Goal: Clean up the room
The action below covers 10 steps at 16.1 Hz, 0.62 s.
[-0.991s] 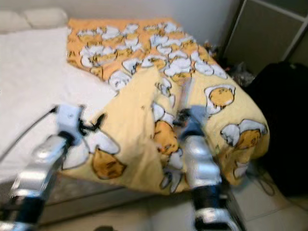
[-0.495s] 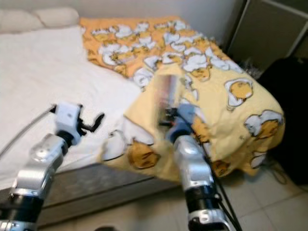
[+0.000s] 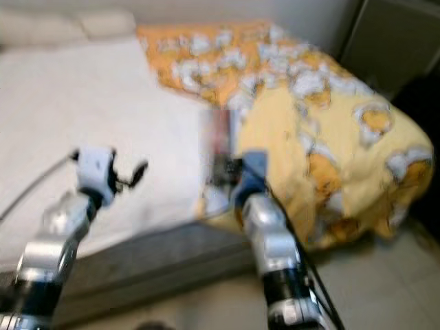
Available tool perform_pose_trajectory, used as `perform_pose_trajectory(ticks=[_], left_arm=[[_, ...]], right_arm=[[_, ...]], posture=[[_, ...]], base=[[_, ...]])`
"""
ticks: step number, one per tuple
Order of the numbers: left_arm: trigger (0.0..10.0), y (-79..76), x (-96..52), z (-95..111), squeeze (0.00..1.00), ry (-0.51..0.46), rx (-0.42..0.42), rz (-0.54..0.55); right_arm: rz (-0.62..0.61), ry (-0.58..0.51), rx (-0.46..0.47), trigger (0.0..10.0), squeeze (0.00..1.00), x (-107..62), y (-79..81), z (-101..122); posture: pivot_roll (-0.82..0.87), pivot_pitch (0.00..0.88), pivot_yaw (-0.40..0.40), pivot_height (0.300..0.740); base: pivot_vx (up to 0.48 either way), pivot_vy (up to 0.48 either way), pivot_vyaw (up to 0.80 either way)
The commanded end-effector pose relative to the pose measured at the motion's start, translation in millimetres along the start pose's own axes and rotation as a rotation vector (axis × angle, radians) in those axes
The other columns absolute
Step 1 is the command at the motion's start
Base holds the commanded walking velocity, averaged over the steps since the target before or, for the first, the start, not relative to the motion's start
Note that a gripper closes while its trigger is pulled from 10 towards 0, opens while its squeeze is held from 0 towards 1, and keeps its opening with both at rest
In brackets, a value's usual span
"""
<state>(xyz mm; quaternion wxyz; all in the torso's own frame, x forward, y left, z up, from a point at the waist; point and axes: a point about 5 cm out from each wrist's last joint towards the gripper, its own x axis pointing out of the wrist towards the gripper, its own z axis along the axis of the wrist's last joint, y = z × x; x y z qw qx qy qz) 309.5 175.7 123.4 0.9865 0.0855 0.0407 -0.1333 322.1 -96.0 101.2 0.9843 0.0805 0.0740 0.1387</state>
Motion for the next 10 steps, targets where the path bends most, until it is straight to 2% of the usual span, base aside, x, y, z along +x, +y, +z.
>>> perform_pose_trajectory(ticks=[1, 10], left_arm=[[10.0, -9.0, 2.1, 1.1, 0.0, -0.003, -0.001, -0.024], [10.0, -9.8, 2.1, 0.6, 0.0, 0.001, -0.001, -0.022]], right_arm=[[-0.037, -0.064, -0.021, 10.0, 0.0, -2.0, -12.2, 14.7], [-0.015, -0.06, -0.042, 10.0, 0.0, -2.7, -9.7, 13.2]], posture=[[0.14, 0.0, -0.002, 0.74], [0.14, 0.0, -0.005, 0.74]], base=[[0.0, 0.454, 0.0], [0.0, 0.417, 0.0]])
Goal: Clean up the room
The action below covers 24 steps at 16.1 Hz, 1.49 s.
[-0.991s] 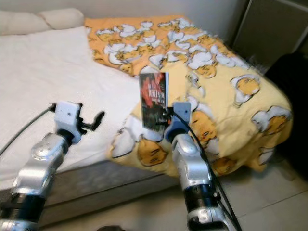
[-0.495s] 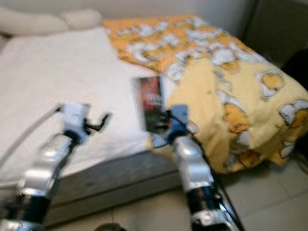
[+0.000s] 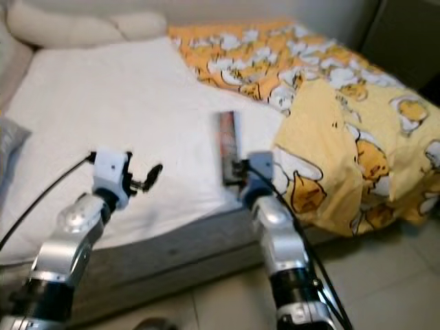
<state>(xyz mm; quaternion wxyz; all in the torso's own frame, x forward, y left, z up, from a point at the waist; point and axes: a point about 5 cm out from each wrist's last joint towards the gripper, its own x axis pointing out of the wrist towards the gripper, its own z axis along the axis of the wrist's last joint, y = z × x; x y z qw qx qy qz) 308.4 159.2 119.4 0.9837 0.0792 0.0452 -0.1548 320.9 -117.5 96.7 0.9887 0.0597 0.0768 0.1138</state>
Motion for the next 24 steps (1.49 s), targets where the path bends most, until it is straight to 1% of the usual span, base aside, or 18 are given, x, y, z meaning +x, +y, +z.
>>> perform_pose_trajectory(ticks=[1, 3, 6, 8, 9, 10, 13, 17, 24], left_arm=[[10.0, 6.6, -1.9, 1.3, 0.0, -0.002, 0.01, 0.022], [10.0, 7.4, -2.4, 0.8, 0.0, -0.001, 0.009, 0.025], [10.0, 8.8, -3.1, 0.2, 0.0, -0.004, 0.012, 0.041], [10.0, 9.8, -2.8, 0.3, 0.0, -0.007, -0.006, 0.055], [10.0, 10.4, -2.6, -0.2, 0.0, 0.004, 0.006, 0.057], [10.0, 10.3, -2.3, -0.6, 0.0, 0.004, 0.016, 0.056], [10.0, 9.9, -2.3, 0.7, 0.0, -0.013, 0.011, 0.054], [10.0, 13.4, -3.2, -0.1, 0.0, -0.007, 0.011, 0.071], [10.0, 13.8, -3.1, 0.5, 0.0, -0.012, 0.011, 0.072]], right_arm=[[0.039, -0.067, -0.004, 10.0, 0.0, 2.9, 11.0, 14.5], [0.043, -0.065, -0.005, 10.0, 0.0, 2.4, 11.7, 13.7], [0.048, -0.062, -0.006, 10.0, 0.0, 1.6, 12.8, 12.1], [0.052, -0.065, -0.006, 10.0, 0.0, 1.2, 13.5, 11.7], [0.053, -0.068, -0.007, 10.0, 0.0, 0.9, 13.7, 11.8], [0.056, -0.066, -0.011, 10.0, 0.0, 1.0, 14.0, 11.4], [0.075, -0.063, -0.042, 10.0, 0.0, 0.6, 16.7, 10.9], [0.073, -0.057, -0.05, 10.0, 0.0, 0.4, 16.7, 9.9], [0.078, -0.051, -0.058, 10.0, 0.0, 0.3, 17.1, 9.2]], posture=[[0.14, 0.0, -0.006, 0.74], [0.15, 0.0, -0.006, 0.74], [0.15, 0.0, -0.008, 0.74], [0.15, 0.0, -0.009, 0.74], [0.15, 0.0, -0.009, 0.74], [0.15, 0.0, -0.009, 0.74], [0.15, 0.0, -0.008, 0.74], [0.15, 0.0, -0.008, 0.74], [0.15, 0.0, -0.008, 0.74]], base=[[0.0, 0.412, 0.0], [0.0, 0.407, 0.0], [0.0, 0.0, 0.0], [0.0, 0.0, 0.0], [0.0, 0.0, 0.0], [0.0, 0.0, 0.0], [0.0, 0.0, 0.0], [0.271, 0.0, 0.71], [0.348, 0.0, 0.8]])
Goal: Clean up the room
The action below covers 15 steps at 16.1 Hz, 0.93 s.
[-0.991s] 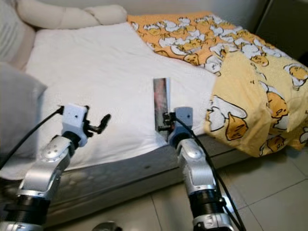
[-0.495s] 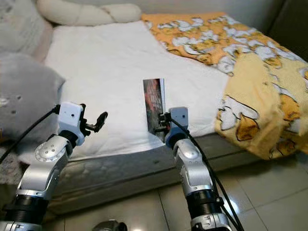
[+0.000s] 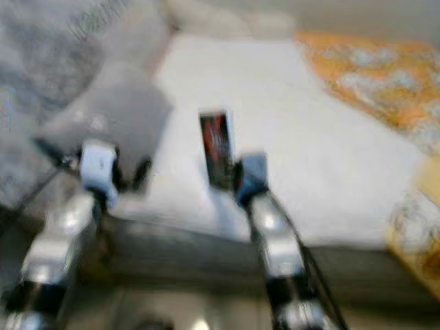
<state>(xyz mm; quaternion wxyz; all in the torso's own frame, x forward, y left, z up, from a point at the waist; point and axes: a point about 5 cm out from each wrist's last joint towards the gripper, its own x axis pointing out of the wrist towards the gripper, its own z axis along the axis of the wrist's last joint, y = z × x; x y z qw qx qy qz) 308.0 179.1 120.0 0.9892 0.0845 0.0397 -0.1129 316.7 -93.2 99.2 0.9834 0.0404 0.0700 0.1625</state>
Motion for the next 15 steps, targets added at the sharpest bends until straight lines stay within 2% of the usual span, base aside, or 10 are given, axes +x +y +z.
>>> perform_pose_trajectory(ticks=[1, 3, 8, 13, 15], left_arm=[[10.0, -5.1, 2.8, 3.4, 0.0, -0.009, 0.003, -0.013], [10.0, -5.4, 3.0, 3.4, 0.0, -0.01, 0.003, -0.015], [10.0, -8.3, 3.4, 5.7, 0.0, -0.026, 0.006, -0.038], [10.0, -22.1, 0.5, 13.8, 0.0, -0.073, 0.006, -0.158], [10.0, -25.6, -5.4, 16.6, 0.0, -0.074, 0.06, -0.223]], right_arm=[[-0.018, -0.047, -0.014, 10.0, 0.0, -1.6, -8.0, 9.5], [-0.018, -0.047, -0.017, 10.0, 0.0, -1.6, -8.1, 9.6], [-0.034, -0.049, 0.004, 10.0, 0.0, -1.9, -10.8, 9.4], [-0.044, -0.051, 0.02, 10.0, 0.0, -3.0, -15.7, 11.8], [-0.069, -0.039, 0.036, 10.0, 0.0, -7.5, -22.3, 11.4]], posture=[[0.15, 0.0, -0.008, 0.74], [0.15, 0.0, -0.008, 0.74], [0.15, 0.0, -0.008, 0.74], [0.16, 0.0, -0.011, 0.74], [0.16, 0.0, -0.018, 0.74]], base=[[0.349, 0.0, 0.8], [0.347, 0.0, 0.8], [0.347, 0.0, 0.0], [0.274, 0.0, 0.0], [0.0, 0.0, 0.0]])
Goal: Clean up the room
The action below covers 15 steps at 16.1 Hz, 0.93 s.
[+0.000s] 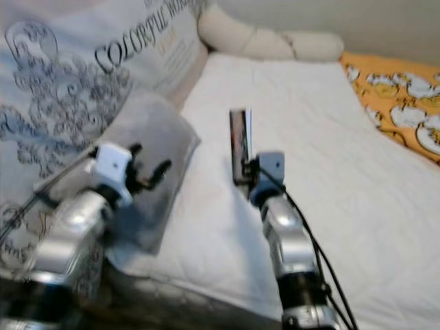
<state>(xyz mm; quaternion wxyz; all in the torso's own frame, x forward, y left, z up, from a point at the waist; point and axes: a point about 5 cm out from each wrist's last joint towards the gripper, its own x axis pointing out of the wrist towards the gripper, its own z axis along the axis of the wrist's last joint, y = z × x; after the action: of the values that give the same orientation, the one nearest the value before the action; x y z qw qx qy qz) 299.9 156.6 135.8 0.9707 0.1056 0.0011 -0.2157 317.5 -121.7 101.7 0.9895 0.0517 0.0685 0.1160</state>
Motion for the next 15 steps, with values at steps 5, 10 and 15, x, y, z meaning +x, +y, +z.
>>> perform_pose_trajectory(ticks=[5, 10, 15], left_arm=[[10.0, -9.3, -8.3, 4.3, 0.0, 0.012, 0.018, -0.132], [10.0, -14.3, -19.4, -9.6, 0.0, 0.199, 0.054, -0.465], [10.0, -7.2, -26.2, -17.0, 0.0, 0.296, 0.077, -0.554]], right_arm=[[-0.008, 0.068, 0.08, 10.0, 0.0, -0.2, -11.7, 1.6], [0.157, 0.233, 0.458, 10.0, 0.0, 24.5, -25.3, -8.8], [0.188, 0.452, 0.496, 10.0, 0.0, 25.3, -27.0, -37.6]], posture=[[0.15, 0.0, 0.002, 0.74], [0.17, 0.0, 0.013, 0.74], [0.18, 0.0, 0.032, 0.74]], base=[[0.0, 0.0, 0.0], [0.0, 0.0, 0.0], [0.0, 0.0, 0.0]])
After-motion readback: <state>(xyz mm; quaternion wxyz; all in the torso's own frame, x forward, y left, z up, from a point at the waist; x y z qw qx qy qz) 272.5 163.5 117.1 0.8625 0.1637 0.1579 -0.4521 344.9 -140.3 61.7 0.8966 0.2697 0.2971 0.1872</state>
